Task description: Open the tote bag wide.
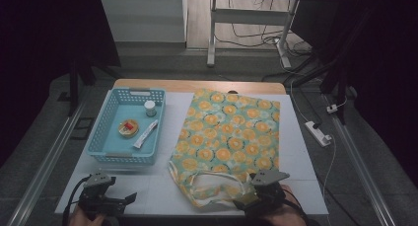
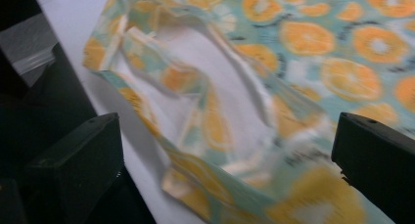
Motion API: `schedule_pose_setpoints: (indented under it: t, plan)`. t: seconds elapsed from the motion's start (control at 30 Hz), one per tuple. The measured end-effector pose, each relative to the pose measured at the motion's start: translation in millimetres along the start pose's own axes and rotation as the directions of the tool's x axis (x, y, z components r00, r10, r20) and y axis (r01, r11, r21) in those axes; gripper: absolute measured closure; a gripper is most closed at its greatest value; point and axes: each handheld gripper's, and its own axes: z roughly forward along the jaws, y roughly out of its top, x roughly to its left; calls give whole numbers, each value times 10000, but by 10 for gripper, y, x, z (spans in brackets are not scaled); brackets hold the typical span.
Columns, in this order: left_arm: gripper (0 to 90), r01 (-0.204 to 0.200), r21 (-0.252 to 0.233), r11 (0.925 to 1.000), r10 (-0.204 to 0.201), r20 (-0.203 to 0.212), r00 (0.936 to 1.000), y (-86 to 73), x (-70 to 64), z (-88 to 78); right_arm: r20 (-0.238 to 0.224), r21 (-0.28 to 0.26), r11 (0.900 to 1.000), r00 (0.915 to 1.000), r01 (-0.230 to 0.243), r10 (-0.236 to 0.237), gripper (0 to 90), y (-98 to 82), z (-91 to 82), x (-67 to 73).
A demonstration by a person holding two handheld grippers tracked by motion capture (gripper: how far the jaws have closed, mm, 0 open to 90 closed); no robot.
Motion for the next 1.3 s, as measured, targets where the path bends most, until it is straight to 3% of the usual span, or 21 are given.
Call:
schedule_pose_setpoints:
  t: [0.33, 0.53, 0.93, 1.17, 1.3]
  plan:
    - [10, 37, 49, 10000, -37, 9, 10000, 2, 4, 3, -855, 377, 9965, 9938, 750, -715, 2, 140, 267, 242]
    - [10, 32, 56, 10000, -32, -5, 10000, 2, 3, 4, -1291, 505, 9900, 9838, 1316, -1242, 87, 188, 393, 352]
    - [11, -47, 111, 9999, 48, -53, 10000, 4, -7, 8, -1794, 955, 9676, 9601, 2339, -2144, 496, 206, 467, 395]
    - [11, -85, 151, 9999, 86, -70, 9999, 6, -16, 13, -1770, 1141, 9591, 9553, 2589, -2368, 694, 204, 468, 373]
    - [12, -135, 163, 9998, 137, -80, 9999, 7, -18, 16, -1860, 1107, 9600, 9542, 2573, -2343, 786, 210, 454, 365]
